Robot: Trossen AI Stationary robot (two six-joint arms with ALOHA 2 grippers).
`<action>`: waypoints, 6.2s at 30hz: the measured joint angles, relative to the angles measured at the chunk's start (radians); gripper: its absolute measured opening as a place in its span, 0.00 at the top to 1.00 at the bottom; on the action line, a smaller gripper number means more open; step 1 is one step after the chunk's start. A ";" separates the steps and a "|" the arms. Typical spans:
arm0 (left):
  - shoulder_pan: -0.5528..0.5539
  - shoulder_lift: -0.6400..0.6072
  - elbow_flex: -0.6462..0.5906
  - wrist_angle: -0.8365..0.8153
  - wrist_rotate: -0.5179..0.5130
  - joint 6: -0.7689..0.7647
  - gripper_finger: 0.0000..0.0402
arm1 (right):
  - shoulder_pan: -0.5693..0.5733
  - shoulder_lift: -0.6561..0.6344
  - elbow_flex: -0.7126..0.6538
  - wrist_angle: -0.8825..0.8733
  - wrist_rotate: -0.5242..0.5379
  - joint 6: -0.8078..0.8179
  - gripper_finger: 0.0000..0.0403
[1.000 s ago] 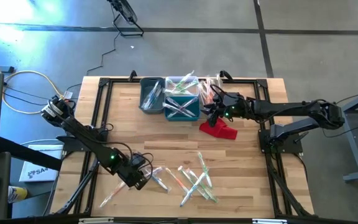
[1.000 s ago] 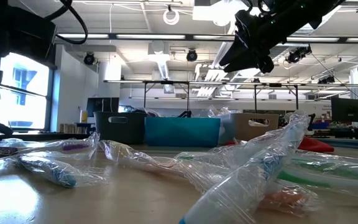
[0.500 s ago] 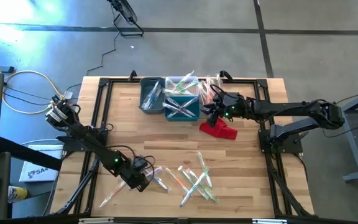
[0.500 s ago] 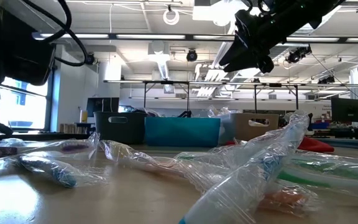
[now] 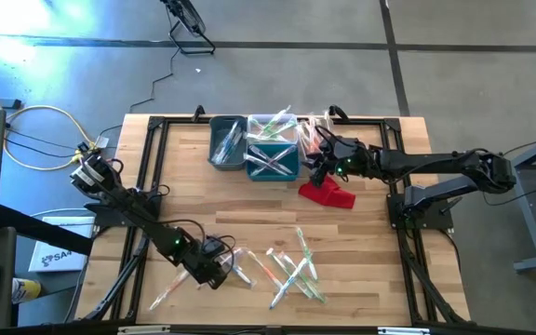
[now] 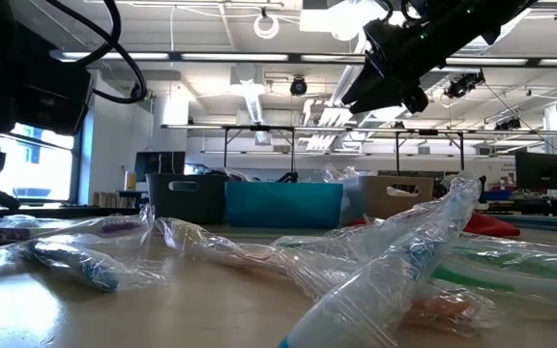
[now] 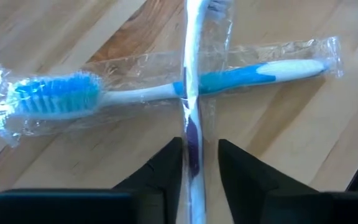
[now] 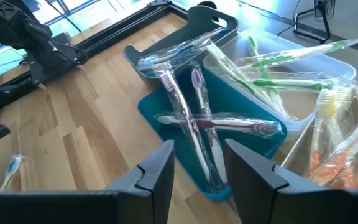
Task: Pick & Place Toothbrushes
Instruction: Put the purple toothbrush into the blue bin
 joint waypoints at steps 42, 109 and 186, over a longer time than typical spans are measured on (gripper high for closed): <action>0.001 -0.232 -0.005 -0.245 -0.052 0.072 0.98 | 0.000 0.000 0.000 -0.004 -0.008 0.003 0.67; 0.657 -0.484 -0.002 0.137 -0.098 0.738 0.98 | 0.000 0.000 0.000 0.109 -0.003 -0.127 0.67; 0.974 -0.198 -0.003 0.831 0.469 1.081 0.98 | -0.009 0.204 0.000 0.626 -0.344 -0.145 0.67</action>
